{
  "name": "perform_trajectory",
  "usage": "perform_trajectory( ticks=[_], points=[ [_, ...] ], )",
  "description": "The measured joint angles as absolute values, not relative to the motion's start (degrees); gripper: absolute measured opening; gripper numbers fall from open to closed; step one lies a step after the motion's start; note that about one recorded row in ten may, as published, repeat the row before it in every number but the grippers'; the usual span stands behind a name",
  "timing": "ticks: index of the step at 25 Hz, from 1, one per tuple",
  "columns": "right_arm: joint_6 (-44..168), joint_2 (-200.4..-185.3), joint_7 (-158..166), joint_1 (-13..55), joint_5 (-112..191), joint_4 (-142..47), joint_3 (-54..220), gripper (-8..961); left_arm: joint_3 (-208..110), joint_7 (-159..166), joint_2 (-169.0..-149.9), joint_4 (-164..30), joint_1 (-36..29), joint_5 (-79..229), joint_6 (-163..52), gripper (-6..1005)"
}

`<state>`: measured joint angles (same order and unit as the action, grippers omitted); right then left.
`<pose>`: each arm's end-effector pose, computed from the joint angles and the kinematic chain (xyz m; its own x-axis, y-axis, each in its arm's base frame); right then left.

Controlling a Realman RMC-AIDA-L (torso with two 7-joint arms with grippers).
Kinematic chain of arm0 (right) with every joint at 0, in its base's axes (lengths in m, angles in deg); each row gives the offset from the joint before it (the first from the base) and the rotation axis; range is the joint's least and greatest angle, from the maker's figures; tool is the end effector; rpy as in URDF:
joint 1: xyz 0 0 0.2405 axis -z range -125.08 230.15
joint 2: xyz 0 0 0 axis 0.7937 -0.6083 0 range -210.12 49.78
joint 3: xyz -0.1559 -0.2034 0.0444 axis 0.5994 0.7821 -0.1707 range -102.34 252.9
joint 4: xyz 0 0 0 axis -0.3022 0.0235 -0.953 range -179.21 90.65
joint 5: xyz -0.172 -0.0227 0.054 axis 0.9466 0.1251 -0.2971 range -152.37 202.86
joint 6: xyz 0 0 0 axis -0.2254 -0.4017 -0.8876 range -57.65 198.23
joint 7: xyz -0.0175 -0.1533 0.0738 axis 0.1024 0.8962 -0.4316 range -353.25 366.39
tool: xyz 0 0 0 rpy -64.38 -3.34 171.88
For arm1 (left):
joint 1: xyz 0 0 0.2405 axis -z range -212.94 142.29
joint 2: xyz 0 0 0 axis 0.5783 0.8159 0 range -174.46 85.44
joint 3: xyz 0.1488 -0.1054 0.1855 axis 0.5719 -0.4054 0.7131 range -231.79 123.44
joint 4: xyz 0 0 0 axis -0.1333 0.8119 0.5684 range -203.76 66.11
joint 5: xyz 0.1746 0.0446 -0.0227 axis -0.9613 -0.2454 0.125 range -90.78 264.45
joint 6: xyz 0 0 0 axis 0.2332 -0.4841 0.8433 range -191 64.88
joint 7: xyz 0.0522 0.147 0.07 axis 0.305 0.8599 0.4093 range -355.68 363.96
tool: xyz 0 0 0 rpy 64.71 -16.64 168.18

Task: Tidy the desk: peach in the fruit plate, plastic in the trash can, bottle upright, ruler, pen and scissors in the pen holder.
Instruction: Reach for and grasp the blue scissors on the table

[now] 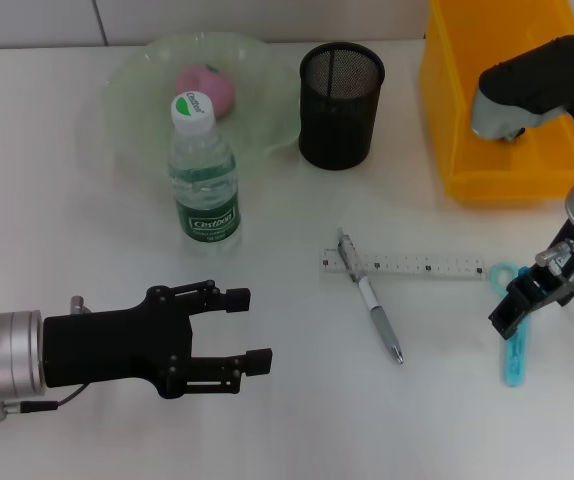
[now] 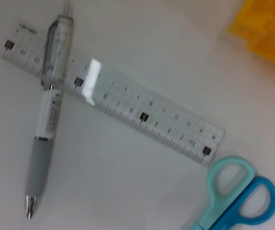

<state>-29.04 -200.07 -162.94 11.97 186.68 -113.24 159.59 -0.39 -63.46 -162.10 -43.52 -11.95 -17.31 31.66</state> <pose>0.2298 0.3167 -0.0300 0.3434 -0.8776 0.3346 -0.6316 -0.4795 -0.6092 -0.2516 0.2450 -0.0588 0.7518 0.3767 0.5413 0.4102 -0.9098 0.0634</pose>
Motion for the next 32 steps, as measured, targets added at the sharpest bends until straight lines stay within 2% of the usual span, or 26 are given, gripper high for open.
perform_trajectory(
  ticks=[32],
  points=[
    [-23.56, -200.04, -163.15, 12.47, 184.67, -109.16, 162.25, 798, -0.39, -62.74, -162.28, -43.52, -12.41, -17.32, 31.50, 832]
  ],
)
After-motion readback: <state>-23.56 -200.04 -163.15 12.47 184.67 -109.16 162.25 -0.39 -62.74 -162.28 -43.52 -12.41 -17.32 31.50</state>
